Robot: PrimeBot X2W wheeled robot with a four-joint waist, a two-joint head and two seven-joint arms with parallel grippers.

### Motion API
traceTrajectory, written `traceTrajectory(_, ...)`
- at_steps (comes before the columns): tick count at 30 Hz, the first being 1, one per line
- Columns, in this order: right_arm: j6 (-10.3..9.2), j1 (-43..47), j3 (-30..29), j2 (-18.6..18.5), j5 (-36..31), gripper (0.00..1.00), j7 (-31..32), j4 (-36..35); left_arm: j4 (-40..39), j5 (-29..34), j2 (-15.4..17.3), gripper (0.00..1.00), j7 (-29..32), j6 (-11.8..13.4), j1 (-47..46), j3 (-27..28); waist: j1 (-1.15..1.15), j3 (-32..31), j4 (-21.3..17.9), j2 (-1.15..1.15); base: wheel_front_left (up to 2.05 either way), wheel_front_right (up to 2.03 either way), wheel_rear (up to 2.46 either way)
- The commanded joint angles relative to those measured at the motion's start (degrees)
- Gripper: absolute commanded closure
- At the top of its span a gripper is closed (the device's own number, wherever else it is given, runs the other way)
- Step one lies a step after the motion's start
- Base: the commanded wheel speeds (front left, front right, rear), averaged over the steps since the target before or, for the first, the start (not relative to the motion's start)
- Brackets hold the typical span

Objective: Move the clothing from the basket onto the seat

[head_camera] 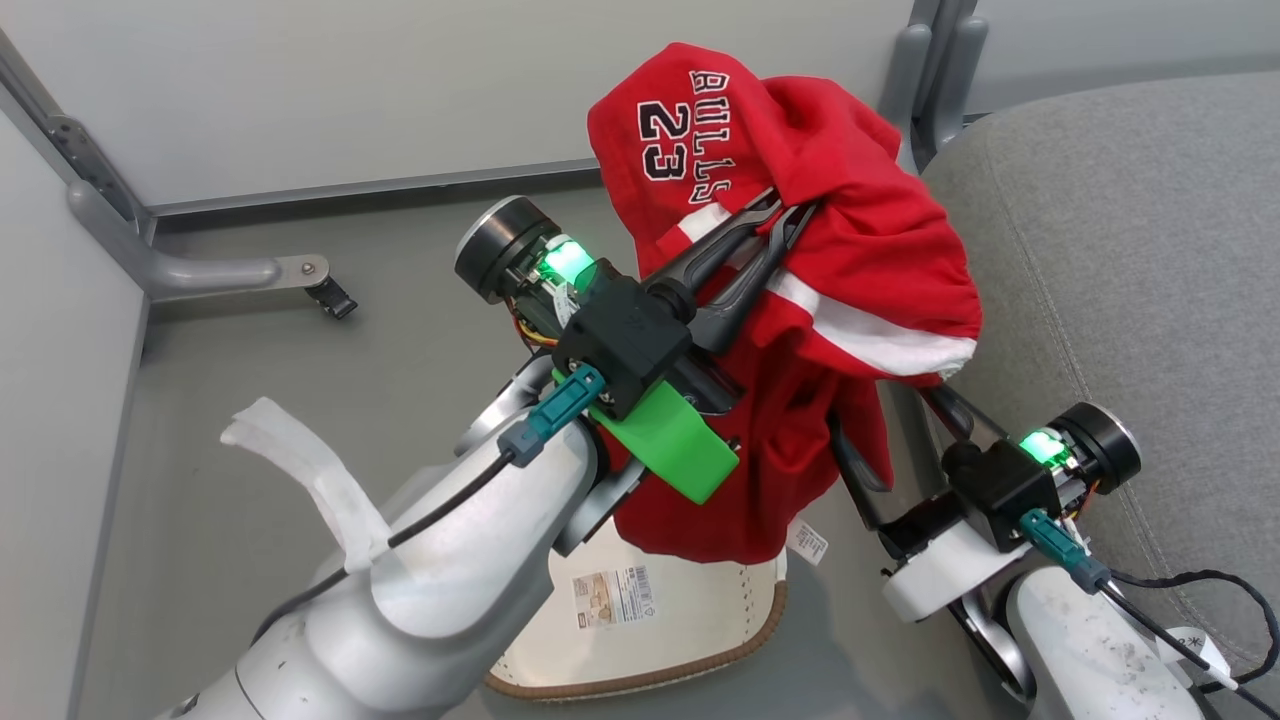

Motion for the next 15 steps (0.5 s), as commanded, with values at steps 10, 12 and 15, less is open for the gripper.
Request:
traceTrajectory(10,-0.02,-3.3,0.1,-1.7,-1.4,0.0,-0.1,-1.1,-1.3,-1.1,-0.2,1.0,1.1,-0.9,-0.7,-1.8,0.0,0.7,0.1,0.0,0.0,0.0,0.0)
traceTrajectory(12,-0.02,-3.8,0.2,-1.9,-1.4,0.0,-0.1,-1.2,-1.4,-1.0,-0.3,1.0,1.3,-1.0,-1.1,-2.0,0.0,0.9,0.1,0.0,0.0,0.0,0.0)
traceTrajectory(15,-0.02,-4.7,0.5,-2.3,-1.6,0.0,-0.1,-0.3,-2.0,-1.0,-0.5,1.0,1.5,-1.1,-1.4,-2.4,0.0,1.1,0.2,0.0,0.0,0.0,0.0)
